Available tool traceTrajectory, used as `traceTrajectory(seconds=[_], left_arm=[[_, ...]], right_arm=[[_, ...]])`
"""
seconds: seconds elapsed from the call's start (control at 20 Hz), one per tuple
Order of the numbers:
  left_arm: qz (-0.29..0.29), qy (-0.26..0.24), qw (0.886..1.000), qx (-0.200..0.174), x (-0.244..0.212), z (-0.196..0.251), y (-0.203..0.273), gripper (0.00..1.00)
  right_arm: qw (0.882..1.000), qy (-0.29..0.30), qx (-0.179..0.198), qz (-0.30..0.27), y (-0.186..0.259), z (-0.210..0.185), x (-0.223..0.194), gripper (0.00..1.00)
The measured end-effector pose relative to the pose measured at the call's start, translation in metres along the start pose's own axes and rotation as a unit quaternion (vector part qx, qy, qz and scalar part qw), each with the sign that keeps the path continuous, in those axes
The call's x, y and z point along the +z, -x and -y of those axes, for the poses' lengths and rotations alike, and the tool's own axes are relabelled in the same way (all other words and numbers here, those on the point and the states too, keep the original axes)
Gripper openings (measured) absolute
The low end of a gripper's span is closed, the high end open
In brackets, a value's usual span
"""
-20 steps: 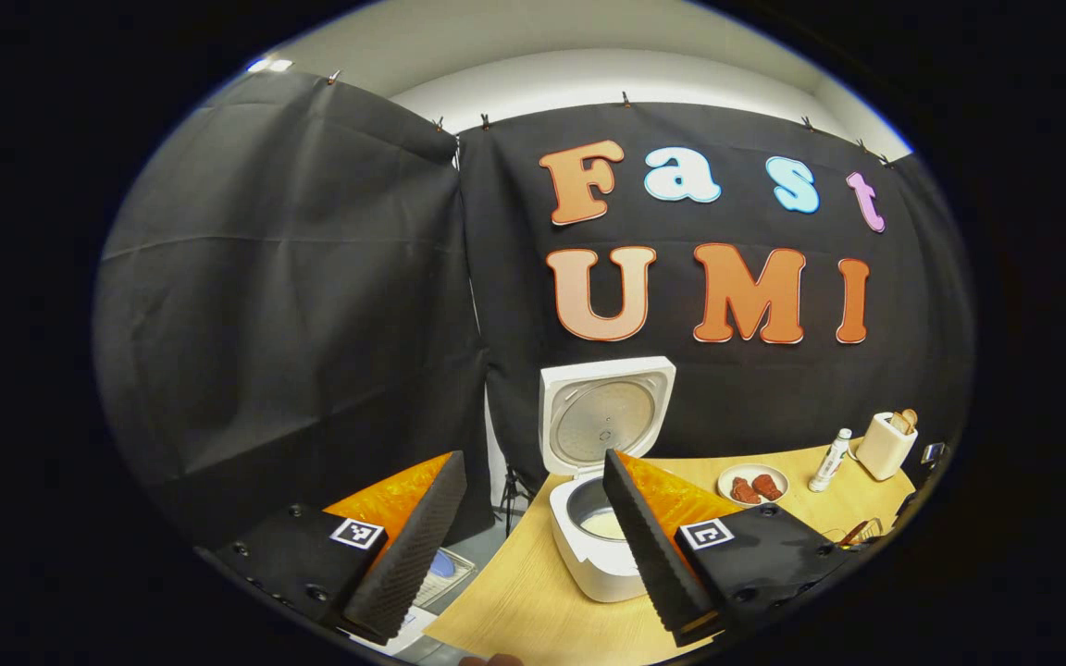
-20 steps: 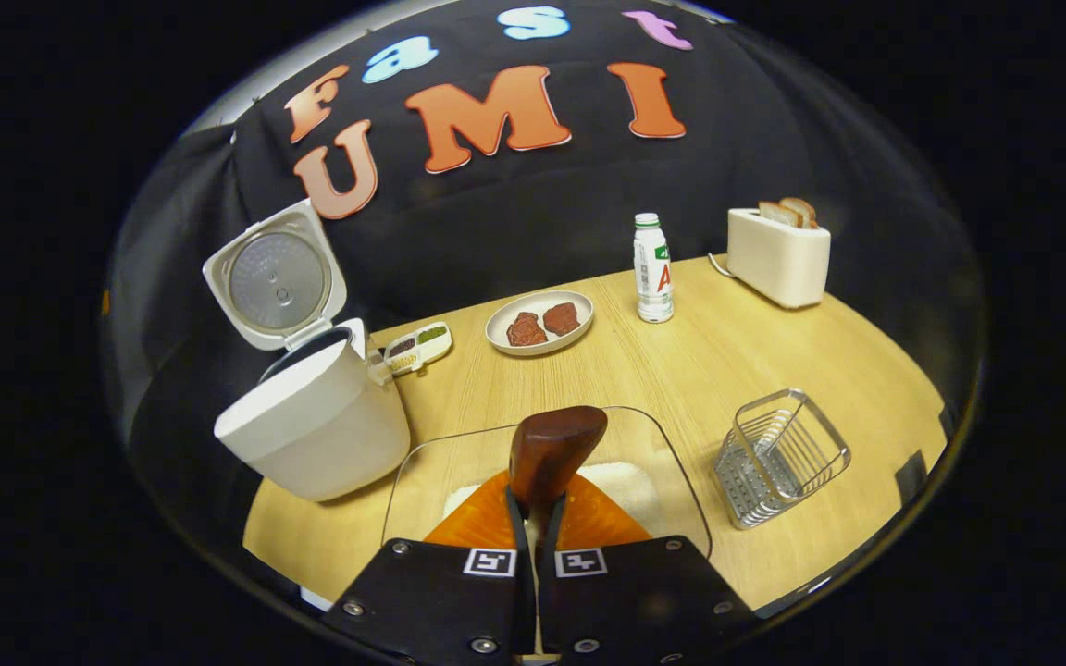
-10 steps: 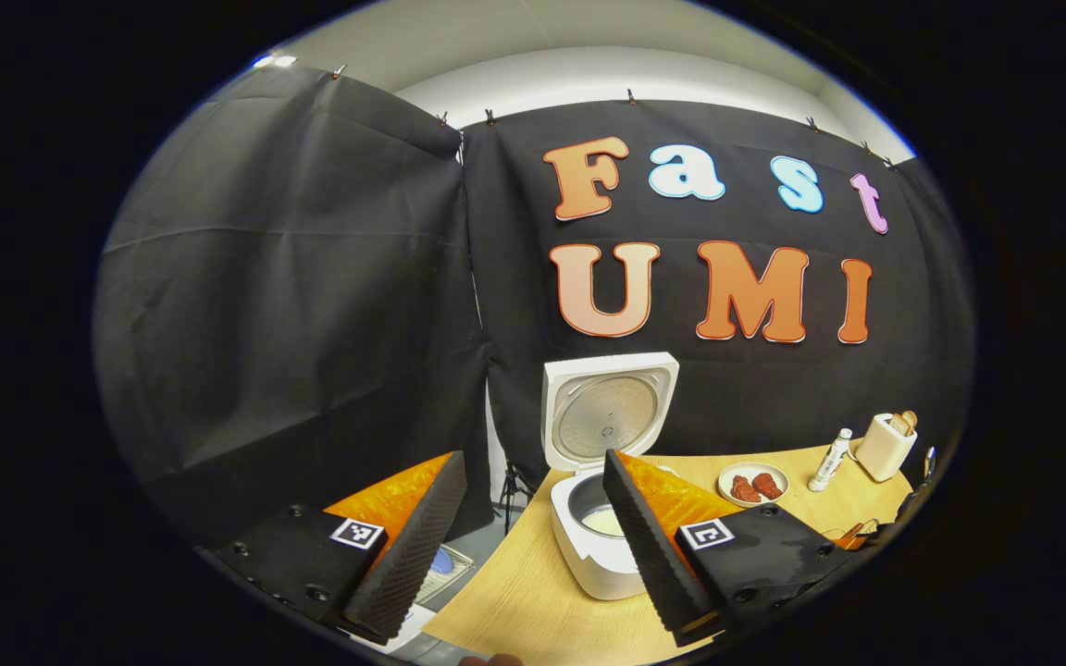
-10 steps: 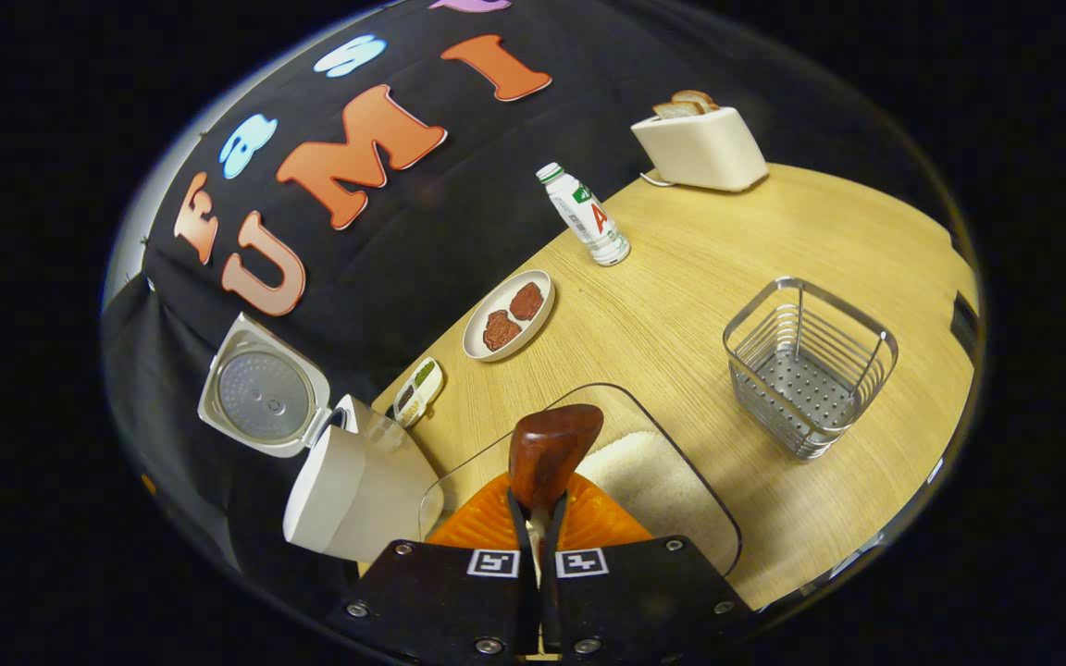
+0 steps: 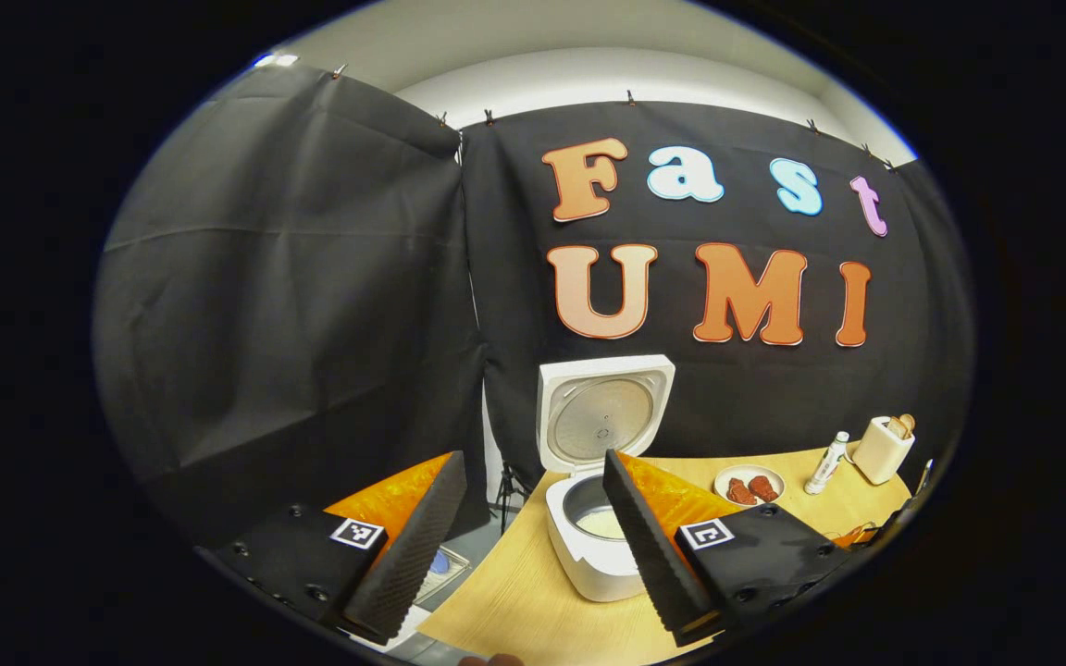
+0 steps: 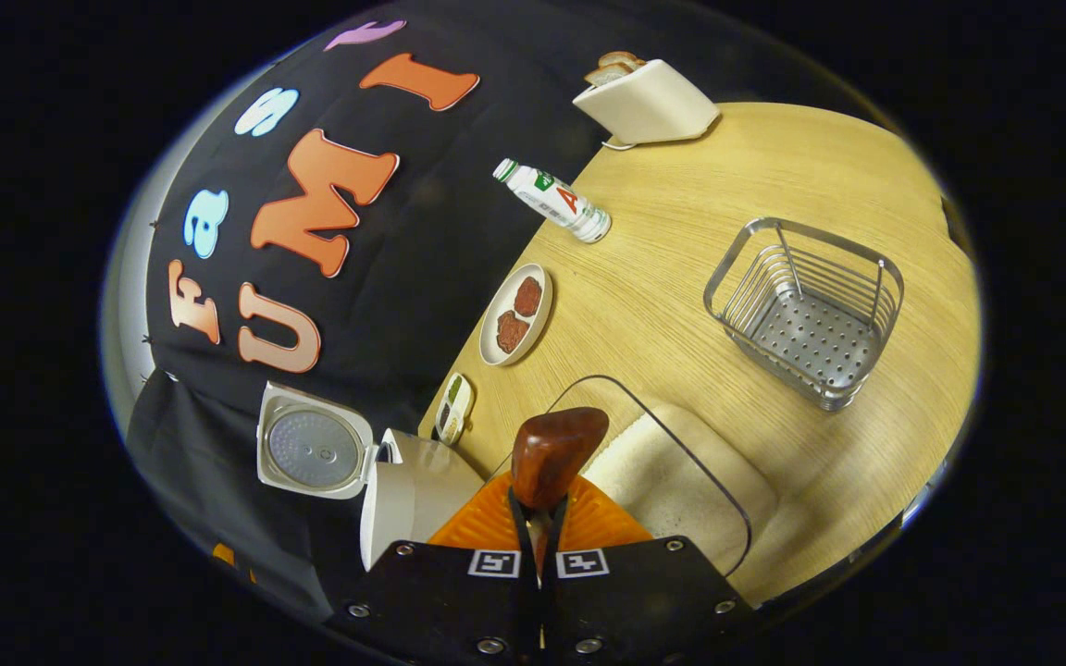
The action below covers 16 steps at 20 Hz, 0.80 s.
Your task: Close the left gripper, press the button to open the rice cooker; take a wooden spoon from the chopstick holder with the right hand, scoop a spoonful of rice and pour it into the rice cooker, then put the wooden spoon back into the chopstick holder.
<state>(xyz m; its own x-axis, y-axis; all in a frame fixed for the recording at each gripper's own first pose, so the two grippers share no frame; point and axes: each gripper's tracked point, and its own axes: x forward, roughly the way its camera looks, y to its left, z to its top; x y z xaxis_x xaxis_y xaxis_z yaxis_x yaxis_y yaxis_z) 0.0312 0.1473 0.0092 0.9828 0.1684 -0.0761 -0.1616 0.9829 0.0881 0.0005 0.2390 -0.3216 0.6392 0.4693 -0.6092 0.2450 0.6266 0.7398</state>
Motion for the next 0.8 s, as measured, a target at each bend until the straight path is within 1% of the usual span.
traceTrajectory(seconds=[0.1,0.25,0.4,0.55,0.8], left_arm=[[0.005,0.002,1.0,-0.001,0.003,-0.001,0.0,1.0],[0.01,0.003,1.0,0.0,0.006,-0.001,-0.002,1.0],[0.013,0.003,1.0,0.002,0.007,-0.003,-0.005,1.0],[0.012,0.003,1.0,0.005,0.006,-0.005,-0.009,1.0],[0.008,0.013,1.0,0.006,0.001,-0.008,-0.02,1.0]], right_arm=[[1.0,-0.006,0.003,0.008,0.006,-0.001,0.012,0.0],[0.999,-0.035,0.017,0.015,0.013,-0.009,0.026,0.0],[0.999,-0.043,0.017,0.018,0.012,-0.013,0.031,0.0],[0.998,-0.057,0.026,0.017,0.014,-0.024,0.034,0.0],[0.994,-0.092,0.051,0.014,0.012,-0.05,0.04,0.0]])
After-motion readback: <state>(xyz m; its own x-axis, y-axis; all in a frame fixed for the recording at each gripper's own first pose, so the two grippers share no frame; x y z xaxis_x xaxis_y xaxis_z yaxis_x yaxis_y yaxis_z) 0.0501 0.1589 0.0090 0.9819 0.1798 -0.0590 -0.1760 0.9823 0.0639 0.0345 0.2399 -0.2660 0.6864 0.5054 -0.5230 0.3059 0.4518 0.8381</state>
